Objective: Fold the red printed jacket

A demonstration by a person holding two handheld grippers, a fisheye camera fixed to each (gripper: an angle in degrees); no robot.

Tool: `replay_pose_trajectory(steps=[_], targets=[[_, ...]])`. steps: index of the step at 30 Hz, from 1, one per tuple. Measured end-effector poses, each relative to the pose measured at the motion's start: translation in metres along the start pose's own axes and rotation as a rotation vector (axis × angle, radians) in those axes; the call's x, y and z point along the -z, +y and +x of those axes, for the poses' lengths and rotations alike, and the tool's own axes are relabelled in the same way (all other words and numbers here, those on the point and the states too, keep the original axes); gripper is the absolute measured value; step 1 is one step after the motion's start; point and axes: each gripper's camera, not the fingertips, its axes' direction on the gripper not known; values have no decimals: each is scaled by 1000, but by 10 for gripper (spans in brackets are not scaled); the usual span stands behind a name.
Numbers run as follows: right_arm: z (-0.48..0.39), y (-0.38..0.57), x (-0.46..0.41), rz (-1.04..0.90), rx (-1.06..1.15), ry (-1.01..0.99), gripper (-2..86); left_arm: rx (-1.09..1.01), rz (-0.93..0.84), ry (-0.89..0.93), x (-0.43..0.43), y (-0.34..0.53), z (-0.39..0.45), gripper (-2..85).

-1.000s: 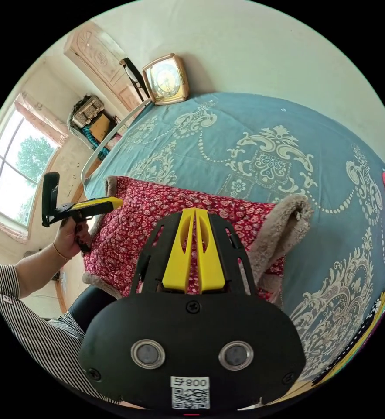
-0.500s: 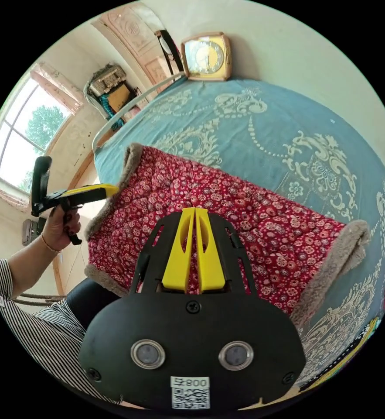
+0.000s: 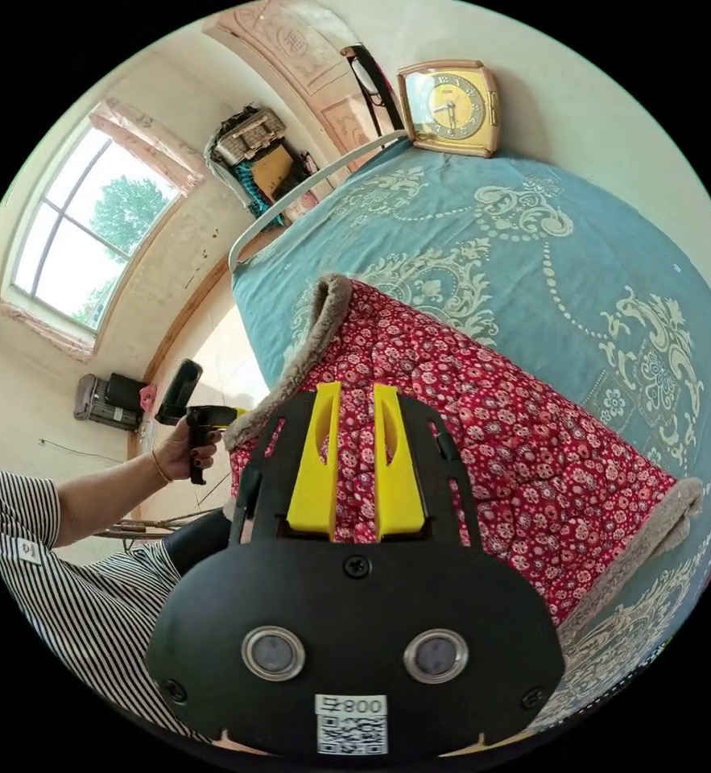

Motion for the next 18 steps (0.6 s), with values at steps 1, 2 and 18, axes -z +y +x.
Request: replay_pose_trajectory(steps=[1,2,18], targets=[[-9,-10,-12,-34,14,-12,89,-15,-5,23,-1,1,4,179],[-17,-20,-25,-70,23,-47,99,-23,3,15,1,4,9,170],[-75,-87,-124,-363,-25,-56,159,-340,-48,-265,-4,9,145,116]])
